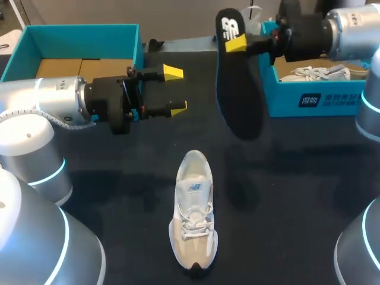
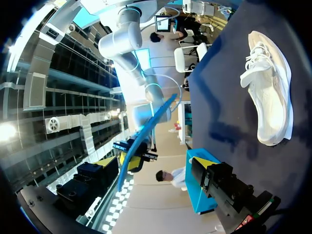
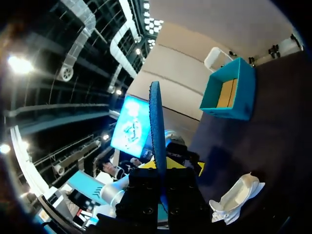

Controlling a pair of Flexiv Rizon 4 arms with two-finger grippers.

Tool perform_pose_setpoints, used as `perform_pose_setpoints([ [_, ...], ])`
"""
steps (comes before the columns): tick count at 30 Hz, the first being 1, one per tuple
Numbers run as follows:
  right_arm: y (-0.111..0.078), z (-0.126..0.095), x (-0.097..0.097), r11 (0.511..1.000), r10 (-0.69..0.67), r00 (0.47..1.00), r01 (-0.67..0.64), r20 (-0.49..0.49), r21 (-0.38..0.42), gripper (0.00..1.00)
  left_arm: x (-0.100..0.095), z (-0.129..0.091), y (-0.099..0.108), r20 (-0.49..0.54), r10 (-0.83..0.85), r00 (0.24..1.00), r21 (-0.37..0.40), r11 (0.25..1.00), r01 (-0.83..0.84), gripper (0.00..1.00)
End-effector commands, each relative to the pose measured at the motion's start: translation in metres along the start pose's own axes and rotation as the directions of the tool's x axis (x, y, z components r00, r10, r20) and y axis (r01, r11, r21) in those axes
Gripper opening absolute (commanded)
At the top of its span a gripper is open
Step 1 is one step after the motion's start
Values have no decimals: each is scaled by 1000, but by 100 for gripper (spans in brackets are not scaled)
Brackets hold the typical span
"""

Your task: Take the shoe out of the shoebox, open the shoe tongue, remove and reinsert the insole, then place the shoe into the shoebox

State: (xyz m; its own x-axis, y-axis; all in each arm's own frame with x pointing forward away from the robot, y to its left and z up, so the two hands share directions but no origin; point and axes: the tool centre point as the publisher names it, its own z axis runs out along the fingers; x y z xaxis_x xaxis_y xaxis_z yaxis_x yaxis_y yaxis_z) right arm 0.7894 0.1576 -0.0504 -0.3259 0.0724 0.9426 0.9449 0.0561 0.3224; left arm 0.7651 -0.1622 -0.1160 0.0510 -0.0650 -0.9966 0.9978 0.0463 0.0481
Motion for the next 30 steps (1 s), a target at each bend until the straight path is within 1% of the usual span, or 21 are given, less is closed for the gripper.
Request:
perform_pose_setpoints([
  [1,0,10,1,1000,8,1000,-8,15,-5,0,2,2,0,3,2,1000,-2,1000,-2,100],
  [11,0,10,1,1000,8,1000,-8,15,-5,0,2,2,0,3,2,1000,-2,1000,-2,100],
  [13,4,13,-8,999,48,999,-49,-15,-21,0,2,2,0,3,2,1000,-2,1000,-2,100],
  [18,8,12,-23,987,152,988,-152,-12,-41,0,1,5,3,22,9,1000,17,1000,-9,100],
  [19,8,11,-25,986,163,987,-163,-3,-33,0,2,7,4,18,13,1000,13,1000,-14,100],
  [20,10,10,-27,983,177,984,-177,-7,-49,0,3,8,4,16,17,1000,12,1000,-18,100],
  [22,12,9,-30,980,196,981,-195,7,-42,0,4,10,7,13,20,1000,2,1000,-21,100],
  [24,13,8,-35,976,211,977,-211,10,-51,0,7,12,11,3,29,1000,-13,999,-29,100],
  [27,15,10,-42,967,251,968,-251,6,-45,0,14,16,21,-17,25,1000,-33,999,-25,100],
  [30,18,11,-47,963,267,964,-267,-10,-44,0,20,22,26,-26,23,999,-34,999,-24,100],
])
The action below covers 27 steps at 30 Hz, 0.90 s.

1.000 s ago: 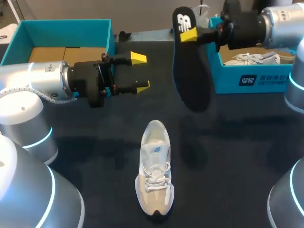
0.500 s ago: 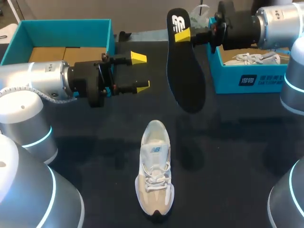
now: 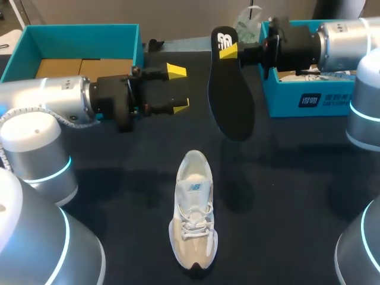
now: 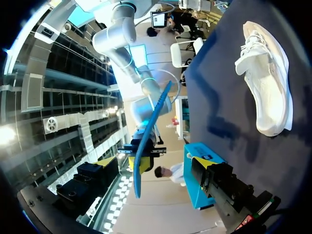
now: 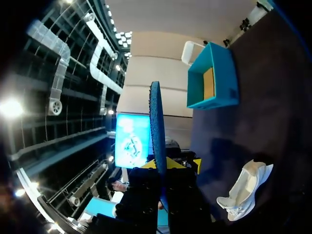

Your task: Take the shoe out of the shoebox, open the shoe tongue, remove and reinsert the insole, then place the shoe into the shoebox

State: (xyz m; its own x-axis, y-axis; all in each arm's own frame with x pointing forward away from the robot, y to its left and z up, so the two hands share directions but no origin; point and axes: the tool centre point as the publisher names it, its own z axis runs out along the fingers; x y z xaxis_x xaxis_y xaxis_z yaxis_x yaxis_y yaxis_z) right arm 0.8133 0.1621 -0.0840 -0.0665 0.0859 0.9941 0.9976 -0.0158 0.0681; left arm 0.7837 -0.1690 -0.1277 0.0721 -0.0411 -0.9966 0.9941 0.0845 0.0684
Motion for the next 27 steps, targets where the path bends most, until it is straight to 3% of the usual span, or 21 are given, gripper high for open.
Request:
perform_pose_setpoints([
  [1,9,5,-8,1000,12,1000,-12,-12,9,0,8,18,8,-7,6,1000,7,1000,-6,100],
  [6,16,4,-19,998,63,998,-63,5,-1,0,10,27,7,0,23,1000,15,1000,-23,100],
  [27,16,4,-19,998,63,998,-63,5,-1,0,16,72,16,1,74,997,16,997,-74,100],
])
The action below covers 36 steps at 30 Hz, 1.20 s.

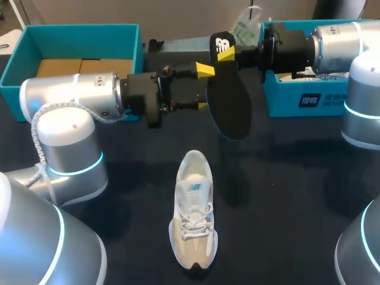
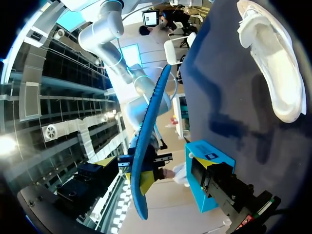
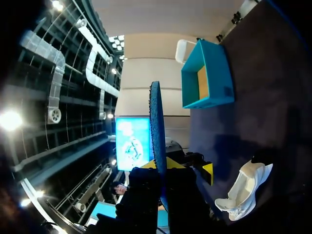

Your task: Take the shoe out of the shoebox, open the shoe tongue, remove and reinsert the insole, then place the shoe into the shoebox

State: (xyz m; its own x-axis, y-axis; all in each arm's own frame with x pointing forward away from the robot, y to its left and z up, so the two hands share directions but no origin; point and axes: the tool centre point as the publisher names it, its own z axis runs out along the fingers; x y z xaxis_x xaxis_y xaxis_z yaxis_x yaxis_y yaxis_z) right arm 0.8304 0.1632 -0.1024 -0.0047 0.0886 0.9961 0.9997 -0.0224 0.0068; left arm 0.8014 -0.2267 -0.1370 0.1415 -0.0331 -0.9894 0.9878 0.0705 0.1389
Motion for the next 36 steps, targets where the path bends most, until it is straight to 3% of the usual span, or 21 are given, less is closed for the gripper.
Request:
perform_pose_setpoints([
  [1,1,1,0,1000,1,1000,-1,2,0,0,4,16,3,3,5,1000,1,1000,-5,100],
  [13,1,1,0,1000,1,1000,-1,2,0,0,-6,25,-3,31,6,1000,15,1000,-7,100],
  [26,1,1,0,1000,1,1000,-1,2,0,0,-15,14,-10,15,-21,1000,12,1000,21,98],
  [29,1,1,0,1000,1,1000,-1,2,0,0,-18,16,-12,11,-22,1000,12,1000,22,87],
  [33,1,1,0,1000,1,1000,-1,2,0,0,-23,17,-13,23,-15,1000,12,1000,15,81],
  [36,1,1,0,1000,1,1000,-1,2,0,0,-26,18,-13,26,-6,1000,11,1000,5,68],
])
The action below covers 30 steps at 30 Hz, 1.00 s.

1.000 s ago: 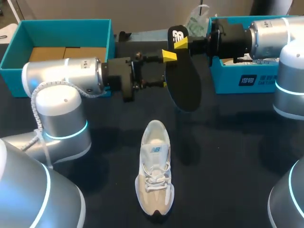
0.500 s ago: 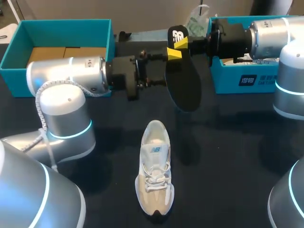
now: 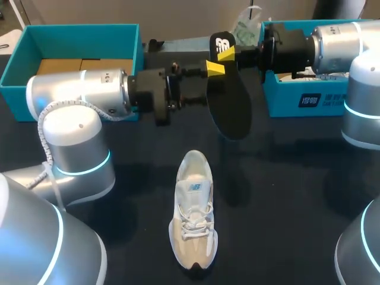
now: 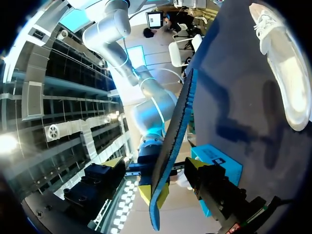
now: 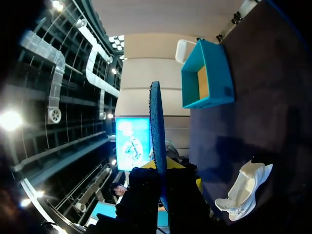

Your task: Take the shoe out of the shoebox, open the shoe tongue, remove and reinsert the insole, then place the shoe into the shoebox

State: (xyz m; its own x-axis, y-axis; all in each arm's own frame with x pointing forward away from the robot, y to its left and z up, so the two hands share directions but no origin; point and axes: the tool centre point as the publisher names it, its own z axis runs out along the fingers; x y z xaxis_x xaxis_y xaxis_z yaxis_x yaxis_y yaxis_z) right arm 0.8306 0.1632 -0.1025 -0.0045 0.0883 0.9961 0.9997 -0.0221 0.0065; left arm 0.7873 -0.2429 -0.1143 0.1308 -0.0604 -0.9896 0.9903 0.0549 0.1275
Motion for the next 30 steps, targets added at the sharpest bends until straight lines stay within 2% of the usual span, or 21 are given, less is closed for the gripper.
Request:
perform_pose_setpoints([
  [1,0,1,0,1000,1,1000,-1,2,0,0,-3,3,-1,0,8,1000,-3,1000,-8,67],
  [2,0,1,0,1000,1,1000,-1,2,0,0,-4,3,0,0,12,1000,-3,1000,-12,67],
  [5,0,1,0,1000,1,1000,-1,2,0,0,-5,4,0,-1,16,1000,-6,1000,-16,56],
  [6,0,1,0,1000,1,1000,-1,2,0,0,-5,5,-1,-1,17,1000,-6,1000,-17,49],
  [21,0,1,0,1000,1,1000,-1,2,0,0,-11,5,1,5,25,1000,-19,1000,-25,37],
  [25,0,1,0,1000,1,1000,-1,2,0,0,-11,6,3,0,19,1000,-29,999,-19,36],
  [30,0,1,0,1000,1,1000,-1,2,0,0,-9,8,4,-11,9,1000,-40,999,-10,25],
])
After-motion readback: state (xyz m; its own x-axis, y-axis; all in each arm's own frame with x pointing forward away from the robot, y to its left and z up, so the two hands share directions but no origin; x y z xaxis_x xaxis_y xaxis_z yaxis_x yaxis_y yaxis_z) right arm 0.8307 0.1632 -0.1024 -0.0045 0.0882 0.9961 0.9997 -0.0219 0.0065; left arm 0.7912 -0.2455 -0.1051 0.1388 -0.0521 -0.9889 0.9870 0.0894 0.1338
